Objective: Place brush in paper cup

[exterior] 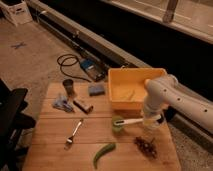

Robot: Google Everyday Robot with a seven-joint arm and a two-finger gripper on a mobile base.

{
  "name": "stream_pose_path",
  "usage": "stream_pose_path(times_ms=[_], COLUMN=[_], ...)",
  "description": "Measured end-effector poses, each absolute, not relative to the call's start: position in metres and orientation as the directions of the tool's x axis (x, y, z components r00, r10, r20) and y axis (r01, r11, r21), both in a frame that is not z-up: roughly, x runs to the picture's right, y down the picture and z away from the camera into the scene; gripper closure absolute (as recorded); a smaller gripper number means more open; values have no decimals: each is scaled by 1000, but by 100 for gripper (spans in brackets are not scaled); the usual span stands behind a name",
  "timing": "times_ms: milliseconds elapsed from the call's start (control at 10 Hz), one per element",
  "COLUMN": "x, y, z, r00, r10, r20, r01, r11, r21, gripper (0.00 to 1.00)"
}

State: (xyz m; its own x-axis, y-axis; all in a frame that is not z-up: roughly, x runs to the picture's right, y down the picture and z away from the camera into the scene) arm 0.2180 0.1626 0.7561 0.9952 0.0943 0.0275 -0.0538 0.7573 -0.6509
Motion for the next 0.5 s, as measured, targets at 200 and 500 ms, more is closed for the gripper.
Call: stream_pose_path(times_ms=[200, 500], x=[215, 217], y=[145, 103], z=[741, 697], r00=[998, 1000], r10=[67, 7], r20=[19, -26], r01=[-41, -21], r11=[781, 822], r21=[-623, -570], gripper=[30, 30])
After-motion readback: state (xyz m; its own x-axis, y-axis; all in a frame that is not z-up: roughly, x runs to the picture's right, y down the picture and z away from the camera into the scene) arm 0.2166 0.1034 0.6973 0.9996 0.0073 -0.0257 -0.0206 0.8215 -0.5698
